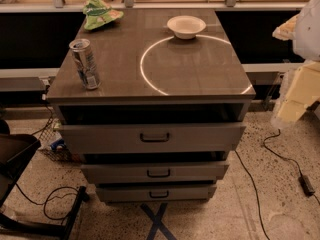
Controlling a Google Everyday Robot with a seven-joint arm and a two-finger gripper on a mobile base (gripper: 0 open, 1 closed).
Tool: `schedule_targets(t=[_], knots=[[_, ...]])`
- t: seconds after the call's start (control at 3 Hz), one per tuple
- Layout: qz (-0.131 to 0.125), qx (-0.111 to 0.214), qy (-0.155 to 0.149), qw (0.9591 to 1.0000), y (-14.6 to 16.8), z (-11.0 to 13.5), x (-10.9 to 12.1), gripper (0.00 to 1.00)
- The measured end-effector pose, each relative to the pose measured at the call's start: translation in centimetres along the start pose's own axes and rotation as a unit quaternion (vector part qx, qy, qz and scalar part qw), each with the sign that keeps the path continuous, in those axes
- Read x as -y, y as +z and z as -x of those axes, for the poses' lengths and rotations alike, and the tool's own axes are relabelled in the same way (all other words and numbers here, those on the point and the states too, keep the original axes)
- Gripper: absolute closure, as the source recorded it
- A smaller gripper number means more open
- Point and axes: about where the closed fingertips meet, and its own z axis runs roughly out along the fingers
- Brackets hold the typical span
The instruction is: Move paper bowl near redbull can
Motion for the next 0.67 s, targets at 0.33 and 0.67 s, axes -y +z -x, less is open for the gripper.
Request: schedule_targets(t=[0.33, 0.67], knots=[[0.000, 0.000, 0.000, 1.0000, 0.0, 0.0, 0.0, 0.00], [-0.039, -0.007, 0.002, 0.9992, 0.4, 0.0, 1.6, 0.00]])
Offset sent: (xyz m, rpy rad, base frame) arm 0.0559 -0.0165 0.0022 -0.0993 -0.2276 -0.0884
